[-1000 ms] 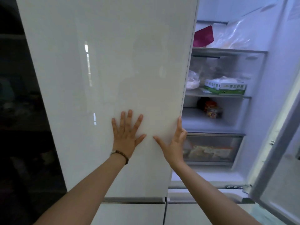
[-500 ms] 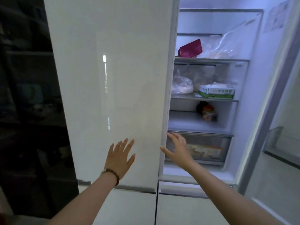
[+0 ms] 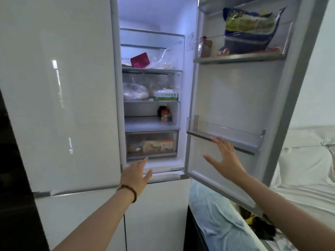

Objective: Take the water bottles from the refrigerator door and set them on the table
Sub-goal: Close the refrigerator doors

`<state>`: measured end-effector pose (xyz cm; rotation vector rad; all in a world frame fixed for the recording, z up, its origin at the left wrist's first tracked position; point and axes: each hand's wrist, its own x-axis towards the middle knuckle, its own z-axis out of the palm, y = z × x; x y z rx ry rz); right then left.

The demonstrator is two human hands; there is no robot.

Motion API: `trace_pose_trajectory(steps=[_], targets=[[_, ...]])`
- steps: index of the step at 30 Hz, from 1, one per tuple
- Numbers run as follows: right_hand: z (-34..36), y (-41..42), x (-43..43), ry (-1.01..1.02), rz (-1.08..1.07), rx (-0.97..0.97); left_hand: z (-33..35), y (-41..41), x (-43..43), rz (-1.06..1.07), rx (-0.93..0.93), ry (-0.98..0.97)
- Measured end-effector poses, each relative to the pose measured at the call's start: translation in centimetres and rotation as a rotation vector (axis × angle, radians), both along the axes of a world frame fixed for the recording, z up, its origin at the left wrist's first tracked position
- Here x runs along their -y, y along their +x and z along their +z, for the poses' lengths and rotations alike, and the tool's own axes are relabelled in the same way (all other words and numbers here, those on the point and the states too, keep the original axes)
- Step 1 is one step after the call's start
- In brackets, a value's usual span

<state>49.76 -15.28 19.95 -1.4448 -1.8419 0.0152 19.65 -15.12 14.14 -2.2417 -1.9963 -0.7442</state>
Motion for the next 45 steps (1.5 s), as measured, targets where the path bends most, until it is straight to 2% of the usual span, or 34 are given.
trace_pose_trajectory(steps=[9, 15, 20, 24, 29, 36, 41, 45], targets=[[4.6, 15.7, 3.2, 0.198, -0.020, -0.325, 7.4, 20.4, 0.2, -0.245, 0.040, 0.229], [5.7, 23.9, 0.6, 0.004, 0.027, -0.526, 9.7, 33.5, -1.8, -0.300, 0.178, 0.106], [6.2, 26.5, -2.3, -0.174, 0.120, -0.529, 10.5, 39.0, -2.4, -0.227, 0.079, -0.016], [6.1, 26.3, -3.9, -0.261, 0.249, -0.640, 10.8, 40.0, -2.5, -0.136, 0.052, -0.037], [4.6, 24.9, -4.5, -0.101, 0.143, -0.708, 10.7, 38.9, -1.9, -0.079, -0.003, -0.013], [4.5, 20.7, -3.1, -0.036, 0.224, -0.843, 10.4, 33.3, -0.2, 0.041, -0.044, 0.049], [4.9, 15.5, -1.3, -0.020, 0.381, -0.812, 11.3, 27.4, 1.1, 0.032, 0.050, 0.006], [5.2, 9.6, -0.5, 0.005, 0.470, -0.743, 12.0, 22.3, 1.9, -0.037, 0.192, 0.033]])
